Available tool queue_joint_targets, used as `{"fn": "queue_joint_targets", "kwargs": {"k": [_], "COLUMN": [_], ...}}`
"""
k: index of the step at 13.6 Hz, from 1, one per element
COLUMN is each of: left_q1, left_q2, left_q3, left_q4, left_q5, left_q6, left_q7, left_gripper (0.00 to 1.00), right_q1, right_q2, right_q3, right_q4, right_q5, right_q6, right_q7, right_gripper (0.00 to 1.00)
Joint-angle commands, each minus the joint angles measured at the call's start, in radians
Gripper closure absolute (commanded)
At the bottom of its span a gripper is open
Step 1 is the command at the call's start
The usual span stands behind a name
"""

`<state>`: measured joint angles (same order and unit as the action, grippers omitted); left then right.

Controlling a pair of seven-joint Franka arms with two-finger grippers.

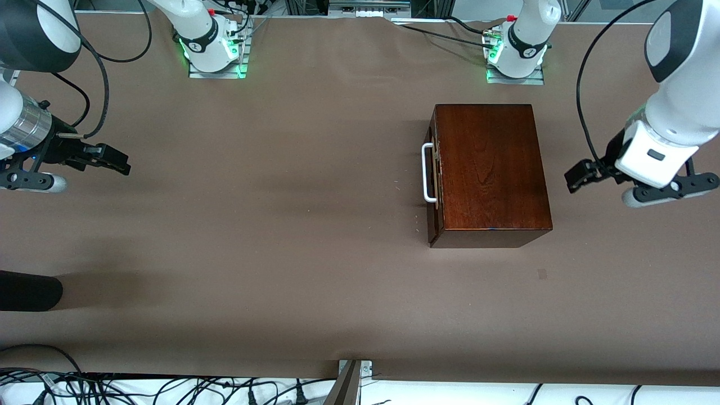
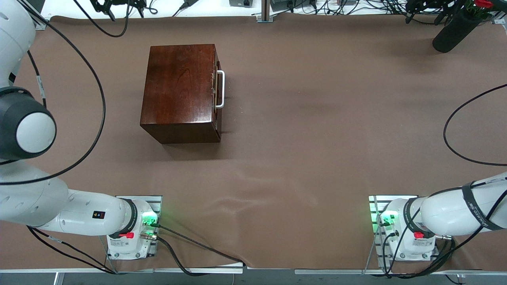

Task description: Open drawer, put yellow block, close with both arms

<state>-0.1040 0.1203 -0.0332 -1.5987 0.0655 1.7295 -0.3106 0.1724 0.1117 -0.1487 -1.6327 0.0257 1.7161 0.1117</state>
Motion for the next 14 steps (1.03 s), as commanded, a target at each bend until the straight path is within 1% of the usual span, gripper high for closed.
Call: {"fn": "queue_joint_targets", "kwargs": {"k": [1,3,5,8,13,14], "left_q1": [0.030,0.050,0.078,0.081,0.110,0.118], "left_q2": [-0.048,-0.039,-0.030,0.012,0.013,0.013], "left_q3": [-0.007,-0.002,-0.002,-0.001,-0.002,-0.001], "left_q4": [-0.070,-0.050,-0.021,0.055,0.060,0.063], "left_q5": [0.013,0.008,0.005,0.004,-0.004,-0.048], "left_q6": [0.030,0.028,0.028,0.009,-0.002,-0.001], "left_q7": [0.147,0.221,0.225,0.220,0.205,0.194], "left_gripper": [0.00,0.00,0.00,0.00,0.00,0.00], "right_q1": [-0.004,-0.004,-0.004,-0.004,-0.004,-0.004], "right_q2": [-0.006,-0.009,-0.012,-0.013,-0.004,-0.004], "right_q3": [0.009,0.009,0.011,0.008,0.008,0.009], "right_q4": [0.016,0.022,0.022,0.022,0.031,0.031], "right_q5": [-0.013,-0.012,-0.012,-0.007,-0.001,-0.003], "right_q6": [-0.006,-0.010,-0.012,-0.012,-0.004,-0.004], "right_q7": [0.010,0.010,0.010,0.000,0.011,0.011], "right_gripper": [0.00,0.00,0.00,0.00,0.00,0.00]}}
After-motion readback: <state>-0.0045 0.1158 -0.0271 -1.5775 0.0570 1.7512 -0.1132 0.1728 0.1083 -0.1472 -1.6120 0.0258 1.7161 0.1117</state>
